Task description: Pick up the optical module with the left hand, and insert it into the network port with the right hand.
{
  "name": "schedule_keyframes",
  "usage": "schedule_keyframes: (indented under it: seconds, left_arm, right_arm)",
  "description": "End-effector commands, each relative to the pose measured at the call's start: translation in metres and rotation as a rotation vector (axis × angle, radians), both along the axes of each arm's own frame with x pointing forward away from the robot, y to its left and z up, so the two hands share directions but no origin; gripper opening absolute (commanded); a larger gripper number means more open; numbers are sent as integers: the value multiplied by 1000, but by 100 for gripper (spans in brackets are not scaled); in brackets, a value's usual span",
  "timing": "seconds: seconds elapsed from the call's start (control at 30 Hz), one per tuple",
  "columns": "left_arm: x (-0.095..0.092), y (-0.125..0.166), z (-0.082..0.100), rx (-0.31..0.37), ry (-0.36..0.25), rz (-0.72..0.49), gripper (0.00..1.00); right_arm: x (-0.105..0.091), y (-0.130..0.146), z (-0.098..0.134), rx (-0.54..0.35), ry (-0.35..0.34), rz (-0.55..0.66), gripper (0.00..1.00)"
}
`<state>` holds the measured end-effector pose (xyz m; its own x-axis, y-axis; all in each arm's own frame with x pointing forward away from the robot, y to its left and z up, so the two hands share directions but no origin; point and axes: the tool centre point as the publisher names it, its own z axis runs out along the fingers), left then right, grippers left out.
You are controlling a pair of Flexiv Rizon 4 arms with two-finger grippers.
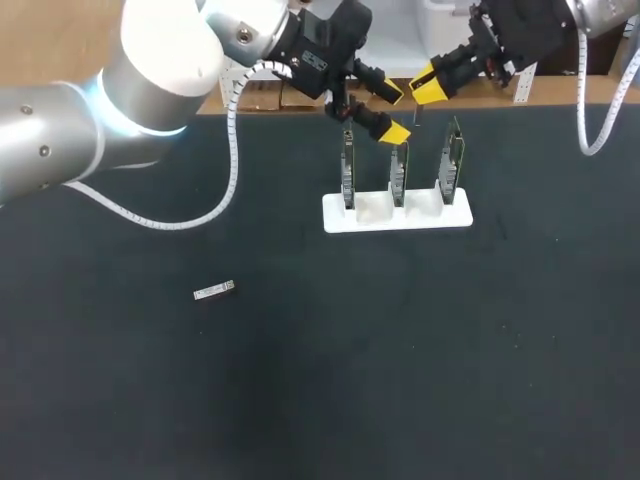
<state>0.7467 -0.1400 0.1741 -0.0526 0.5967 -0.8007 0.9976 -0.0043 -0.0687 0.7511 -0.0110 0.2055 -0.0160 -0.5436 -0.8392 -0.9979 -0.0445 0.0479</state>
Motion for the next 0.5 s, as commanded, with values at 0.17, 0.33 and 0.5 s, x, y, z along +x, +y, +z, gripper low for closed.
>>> schedule_keyframes:
  seconds: [0.17,0.33,0.5]
  left_arm:
    - [-3,2,-3,4,3,11,100]
    - [-3,2,-2,19,2,10,100]
    - [-1,4,-4,13,-2,20,100]
  right_arm:
    - [-3,-2,0,-6,0,-12,0]
    - [-3,-1,1,-12,-7,0,0]
    - [-2,0,2,-10,-9,1,0]
